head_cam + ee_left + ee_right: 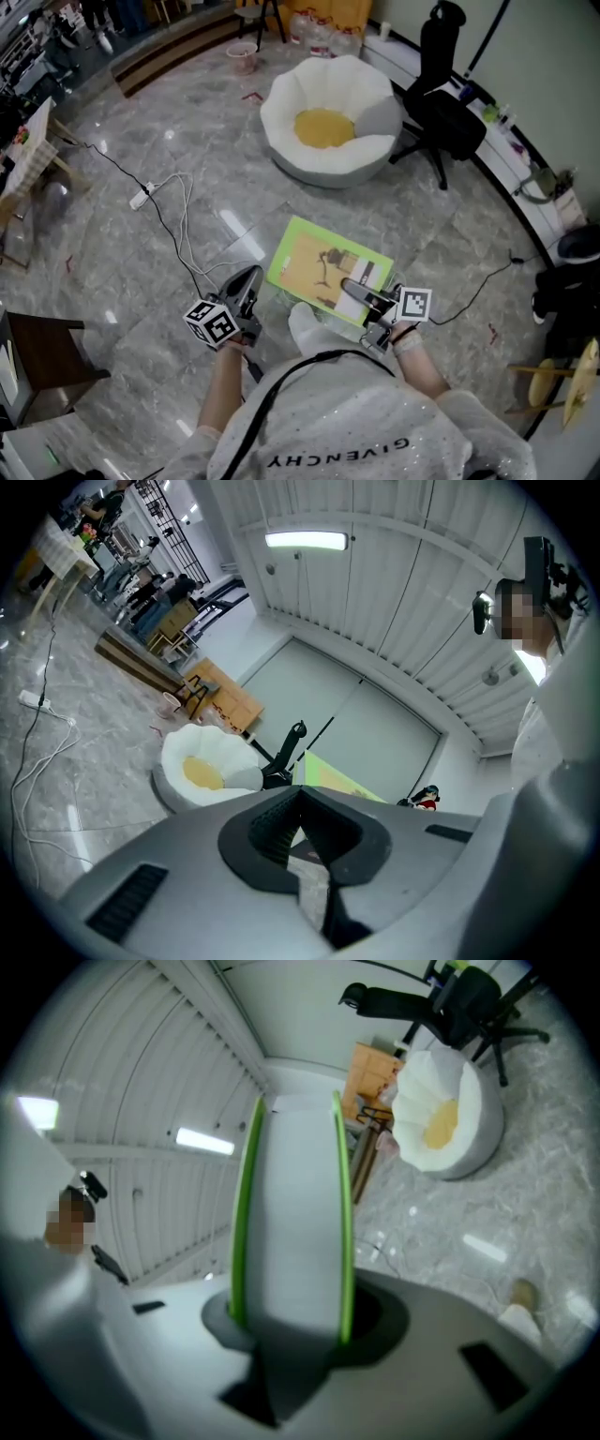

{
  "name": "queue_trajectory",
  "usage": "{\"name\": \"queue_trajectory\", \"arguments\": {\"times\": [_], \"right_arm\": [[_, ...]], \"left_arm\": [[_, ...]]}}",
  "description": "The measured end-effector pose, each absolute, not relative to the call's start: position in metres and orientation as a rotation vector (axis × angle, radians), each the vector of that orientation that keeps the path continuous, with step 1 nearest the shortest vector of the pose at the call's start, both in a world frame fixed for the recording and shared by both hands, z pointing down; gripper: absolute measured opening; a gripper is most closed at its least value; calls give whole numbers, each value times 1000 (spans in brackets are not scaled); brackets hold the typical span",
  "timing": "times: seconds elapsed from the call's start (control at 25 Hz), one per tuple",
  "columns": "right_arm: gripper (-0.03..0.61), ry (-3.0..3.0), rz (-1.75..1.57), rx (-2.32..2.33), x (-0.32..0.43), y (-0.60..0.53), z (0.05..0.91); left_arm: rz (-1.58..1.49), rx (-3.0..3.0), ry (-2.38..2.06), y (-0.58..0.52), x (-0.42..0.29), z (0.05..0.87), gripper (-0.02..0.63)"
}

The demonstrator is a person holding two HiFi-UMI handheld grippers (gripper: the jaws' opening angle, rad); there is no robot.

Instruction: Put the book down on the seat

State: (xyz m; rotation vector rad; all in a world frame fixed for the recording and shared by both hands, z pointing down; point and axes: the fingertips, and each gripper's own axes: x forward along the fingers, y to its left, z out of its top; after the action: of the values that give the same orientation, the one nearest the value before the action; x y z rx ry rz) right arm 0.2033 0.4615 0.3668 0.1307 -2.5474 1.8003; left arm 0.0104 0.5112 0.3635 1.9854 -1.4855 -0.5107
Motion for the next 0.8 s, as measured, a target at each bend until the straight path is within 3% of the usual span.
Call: {"name": "queue_trajectory", "arguments": {"times": [0.32, 0.8], "right_arm": [[145, -2617, 1772, 87, 186, 428, 372], [144, -2600, 1807, 163, 146, 310, 371]], "left_arm": [[-497, 2018, -1475, 480, -3, 371, 25], [-462, 2045, -1389, 339, -43, 367, 25]]}}
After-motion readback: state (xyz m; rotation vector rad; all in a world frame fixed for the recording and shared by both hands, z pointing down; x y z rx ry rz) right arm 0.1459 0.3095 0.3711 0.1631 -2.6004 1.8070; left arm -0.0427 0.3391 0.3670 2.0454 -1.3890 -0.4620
